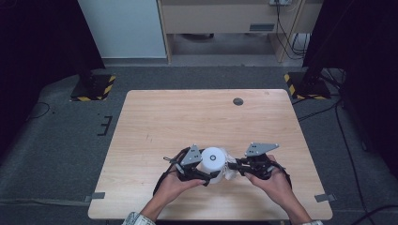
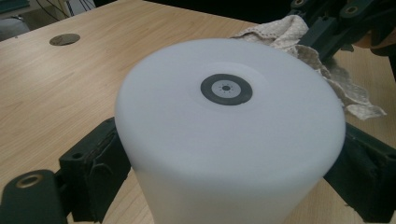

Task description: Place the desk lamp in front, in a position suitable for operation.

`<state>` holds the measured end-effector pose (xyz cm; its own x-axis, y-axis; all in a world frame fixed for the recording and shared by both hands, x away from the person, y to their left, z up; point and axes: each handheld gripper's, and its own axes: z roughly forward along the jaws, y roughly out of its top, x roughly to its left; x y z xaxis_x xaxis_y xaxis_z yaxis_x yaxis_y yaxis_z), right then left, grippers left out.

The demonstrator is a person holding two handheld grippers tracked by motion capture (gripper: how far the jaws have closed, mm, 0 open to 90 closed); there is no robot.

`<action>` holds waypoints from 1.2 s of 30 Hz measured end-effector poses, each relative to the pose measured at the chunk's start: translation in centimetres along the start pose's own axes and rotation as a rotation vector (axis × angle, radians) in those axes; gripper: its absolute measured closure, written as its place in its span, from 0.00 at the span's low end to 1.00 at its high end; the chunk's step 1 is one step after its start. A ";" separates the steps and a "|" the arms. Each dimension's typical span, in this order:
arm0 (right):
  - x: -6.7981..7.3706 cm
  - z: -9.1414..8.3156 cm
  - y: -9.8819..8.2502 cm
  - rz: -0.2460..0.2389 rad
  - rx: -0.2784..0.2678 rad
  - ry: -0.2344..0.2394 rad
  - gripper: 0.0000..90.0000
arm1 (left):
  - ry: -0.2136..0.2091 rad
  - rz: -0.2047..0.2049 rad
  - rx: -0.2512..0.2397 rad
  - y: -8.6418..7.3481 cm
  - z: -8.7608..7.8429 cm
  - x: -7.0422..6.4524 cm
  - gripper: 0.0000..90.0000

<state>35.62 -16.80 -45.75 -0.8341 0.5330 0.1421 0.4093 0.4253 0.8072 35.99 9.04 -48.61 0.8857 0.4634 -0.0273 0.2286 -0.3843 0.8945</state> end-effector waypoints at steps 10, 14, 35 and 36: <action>-1.7 2.2 -1.0 0.028 0.066 0.008 0.87 | 0.002 0.001 0.000 0.0 0.1 0.0 0.09; -1.6 2.9 -2.2 0.030 0.101 0.019 0.87 | 0.002 0.001 0.000 0.0 0.1 0.0 0.09; 0.9 0.4 -1.3 -0.011 0.023 0.028 0.87 | 0.006 0.001 0.002 0.0 0.1 -0.1 0.09; 0.7 0.4 -1.2 -0.011 0.019 0.024 0.87 | 0.005 0.001 0.002 0.0 0.2 -0.1 0.09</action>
<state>34.66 -16.65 -46.84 -0.8472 0.5103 0.1477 0.4072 0.4451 0.7976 35.99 8.87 -48.64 0.8838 0.4672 -0.0238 0.2284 -0.3866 0.8935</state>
